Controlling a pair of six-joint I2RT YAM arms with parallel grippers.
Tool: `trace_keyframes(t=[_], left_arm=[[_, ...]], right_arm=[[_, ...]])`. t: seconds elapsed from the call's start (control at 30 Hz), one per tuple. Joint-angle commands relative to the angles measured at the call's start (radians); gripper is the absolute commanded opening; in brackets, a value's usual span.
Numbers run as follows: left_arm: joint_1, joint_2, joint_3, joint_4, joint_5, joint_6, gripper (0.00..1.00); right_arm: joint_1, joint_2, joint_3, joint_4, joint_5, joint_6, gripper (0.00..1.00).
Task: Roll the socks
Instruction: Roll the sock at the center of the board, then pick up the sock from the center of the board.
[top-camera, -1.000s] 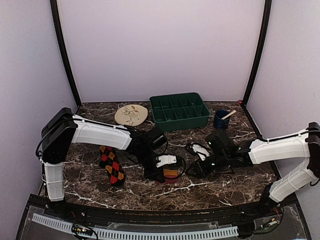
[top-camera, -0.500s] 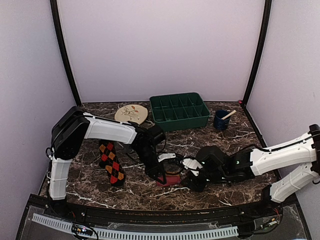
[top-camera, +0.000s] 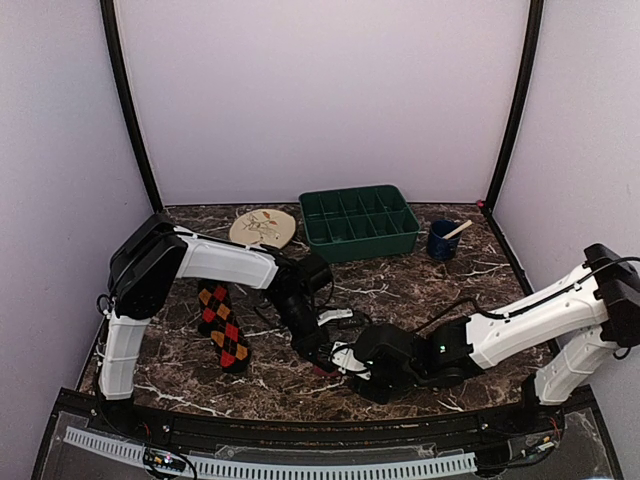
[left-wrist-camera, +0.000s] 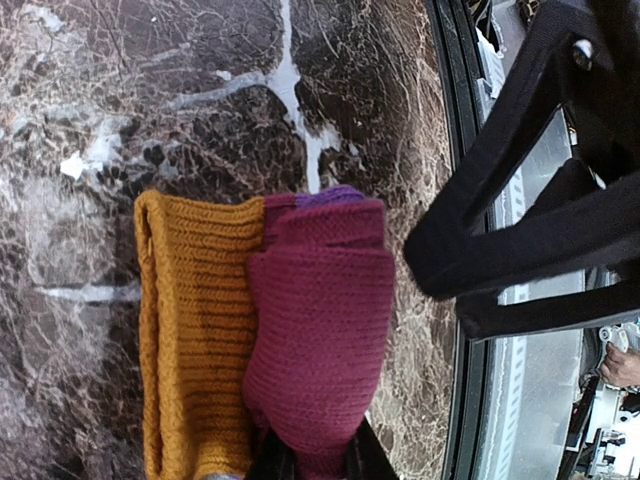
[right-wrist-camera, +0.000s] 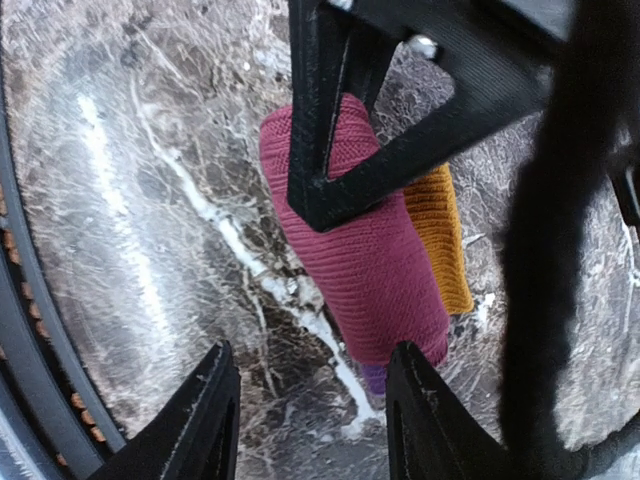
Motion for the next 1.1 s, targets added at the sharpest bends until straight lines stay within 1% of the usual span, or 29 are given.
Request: trace_keyframes(t=[0.0,0.37,0.83,0.93,1.0,1.03,1.07], left_arm=[[-0.009,0.071,-0.036,-0.084,-0.096,0.015,0.0],[-0.006,0.074,-0.036,-0.086,-0.09,0.015,0.0],[-0.006,0.08,-0.036,-0.087,-0.084,0.016,0.0],[-0.005,0.081,-0.035,-0.086,-0.087,0.015,0.0],[-0.005,0.081,-0.034,-0.086,-0.089,0.013,0.0],[-0.005,0.081,-0.034,-0.086,-0.089,0.013,0.0],[-0.005,0.083,-0.033,-0.086,-0.089,0.012,0.0]], right_arm=[[0.021,0.038,0.04,0.006,0.09,-0.084,0.47],[0.023,0.134,0.073,0.033,0.134,-0.176,0.5],[0.013,0.212,0.092,0.048,0.135,-0.215,0.5],[-0.003,0.224,0.09,0.054,0.112,-0.219,0.48],[-0.014,0.23,0.09,0.052,0.088,-0.221,0.46],[-0.02,0.233,0.09,0.051,0.075,-0.223,0.44],[-0.026,0.237,0.091,0.044,0.058,-0.225,0.39]])
